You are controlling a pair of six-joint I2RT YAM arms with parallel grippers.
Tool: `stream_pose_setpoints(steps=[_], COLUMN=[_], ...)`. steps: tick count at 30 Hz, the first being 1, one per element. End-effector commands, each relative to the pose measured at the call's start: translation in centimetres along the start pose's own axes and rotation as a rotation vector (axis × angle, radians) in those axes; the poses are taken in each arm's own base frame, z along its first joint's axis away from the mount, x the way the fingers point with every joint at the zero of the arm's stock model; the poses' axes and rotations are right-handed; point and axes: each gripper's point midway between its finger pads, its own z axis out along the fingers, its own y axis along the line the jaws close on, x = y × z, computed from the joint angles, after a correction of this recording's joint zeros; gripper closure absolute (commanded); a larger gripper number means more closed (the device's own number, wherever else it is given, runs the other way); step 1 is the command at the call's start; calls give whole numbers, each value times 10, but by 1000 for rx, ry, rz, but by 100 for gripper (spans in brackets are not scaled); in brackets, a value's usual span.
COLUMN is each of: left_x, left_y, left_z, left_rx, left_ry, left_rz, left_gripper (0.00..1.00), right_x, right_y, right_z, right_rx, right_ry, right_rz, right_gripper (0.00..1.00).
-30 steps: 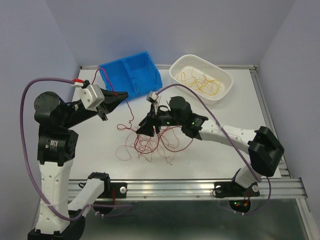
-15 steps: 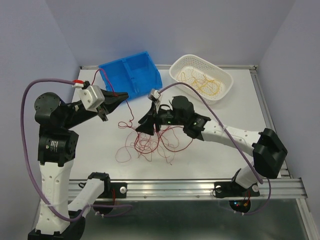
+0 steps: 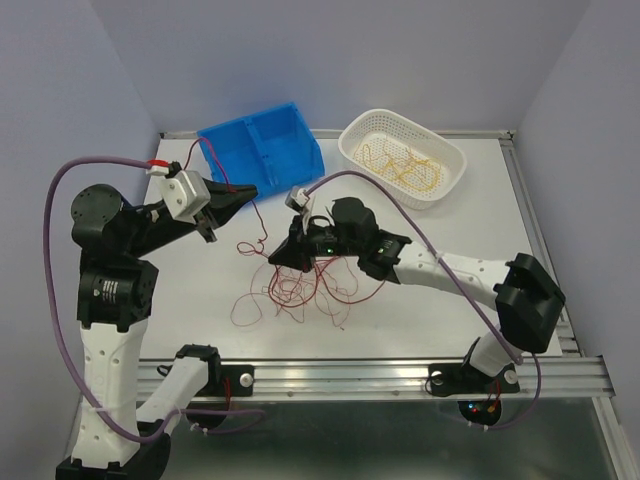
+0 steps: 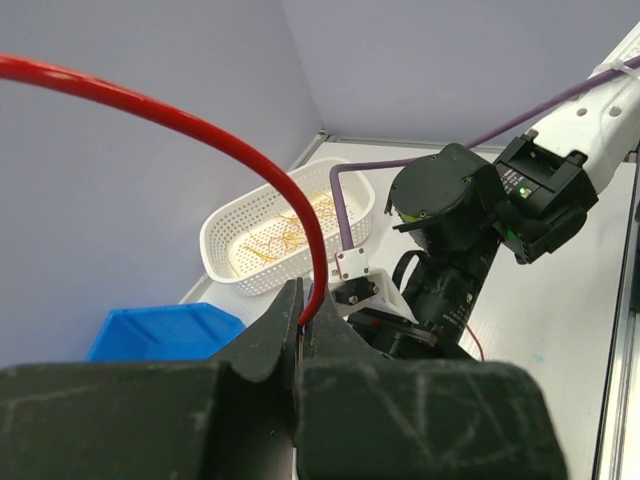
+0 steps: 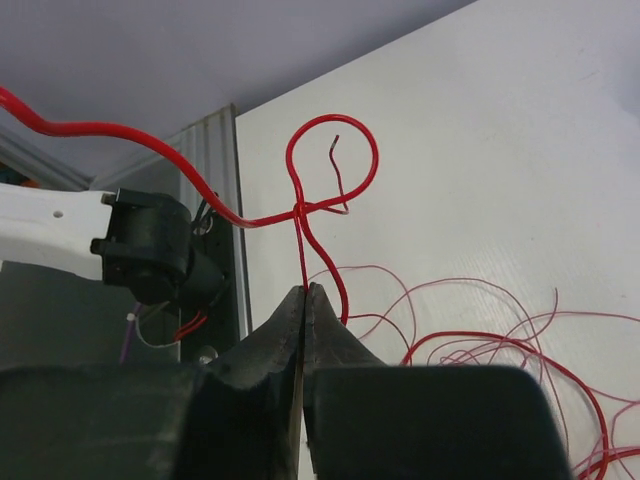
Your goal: Untangle the cables
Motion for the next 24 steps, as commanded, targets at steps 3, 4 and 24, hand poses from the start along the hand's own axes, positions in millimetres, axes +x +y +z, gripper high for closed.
stream_pose_setpoints(steps=[3, 4, 24], left_x=[-6, -6, -36], left_y=[9, 17, 80], left_z=[-2, -5, -36], left_rx=[-55, -107, -502], left_ry=[-18, -11, 15], left_rz=[49, 70, 191], left_gripper=[100, 100, 100], right_x=[-38, -25, 69], right_y=[1, -17, -175], right_z=[-22, -29, -220], right_rx=[109, 211, 1040], right_ry=[-127, -129, -205], right_rz=[-50, -18, 453], right_gripper=[99, 99, 99])
